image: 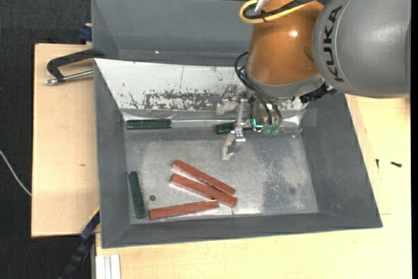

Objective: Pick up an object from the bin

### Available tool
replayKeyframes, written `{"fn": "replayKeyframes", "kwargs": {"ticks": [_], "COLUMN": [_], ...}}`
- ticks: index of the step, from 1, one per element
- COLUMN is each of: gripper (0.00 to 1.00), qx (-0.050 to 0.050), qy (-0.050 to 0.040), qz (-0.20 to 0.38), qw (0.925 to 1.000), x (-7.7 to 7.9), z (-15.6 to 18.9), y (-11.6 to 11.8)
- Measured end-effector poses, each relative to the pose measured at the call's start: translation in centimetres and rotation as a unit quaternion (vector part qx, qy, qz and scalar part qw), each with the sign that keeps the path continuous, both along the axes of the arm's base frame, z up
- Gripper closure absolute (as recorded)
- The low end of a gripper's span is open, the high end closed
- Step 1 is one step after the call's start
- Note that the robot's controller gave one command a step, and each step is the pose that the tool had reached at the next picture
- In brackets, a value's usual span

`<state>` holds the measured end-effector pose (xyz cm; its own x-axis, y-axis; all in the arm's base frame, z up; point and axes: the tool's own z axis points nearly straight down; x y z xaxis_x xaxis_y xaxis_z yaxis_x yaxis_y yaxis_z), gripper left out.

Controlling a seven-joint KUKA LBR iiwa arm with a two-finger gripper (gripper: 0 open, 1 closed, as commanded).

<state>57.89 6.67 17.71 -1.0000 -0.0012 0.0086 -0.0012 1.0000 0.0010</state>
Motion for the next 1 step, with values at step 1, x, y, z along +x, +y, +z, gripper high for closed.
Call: {"fn": "replayKeyframes", "kwargs": {"ticks": [1], "gripper": [0.00], "qx": [0.000], "qy": [-0.0044], "qz": [-0.001], "qw": [1.0000], "x": [0.18], "z": [0.50], "y": [-0.04]}}
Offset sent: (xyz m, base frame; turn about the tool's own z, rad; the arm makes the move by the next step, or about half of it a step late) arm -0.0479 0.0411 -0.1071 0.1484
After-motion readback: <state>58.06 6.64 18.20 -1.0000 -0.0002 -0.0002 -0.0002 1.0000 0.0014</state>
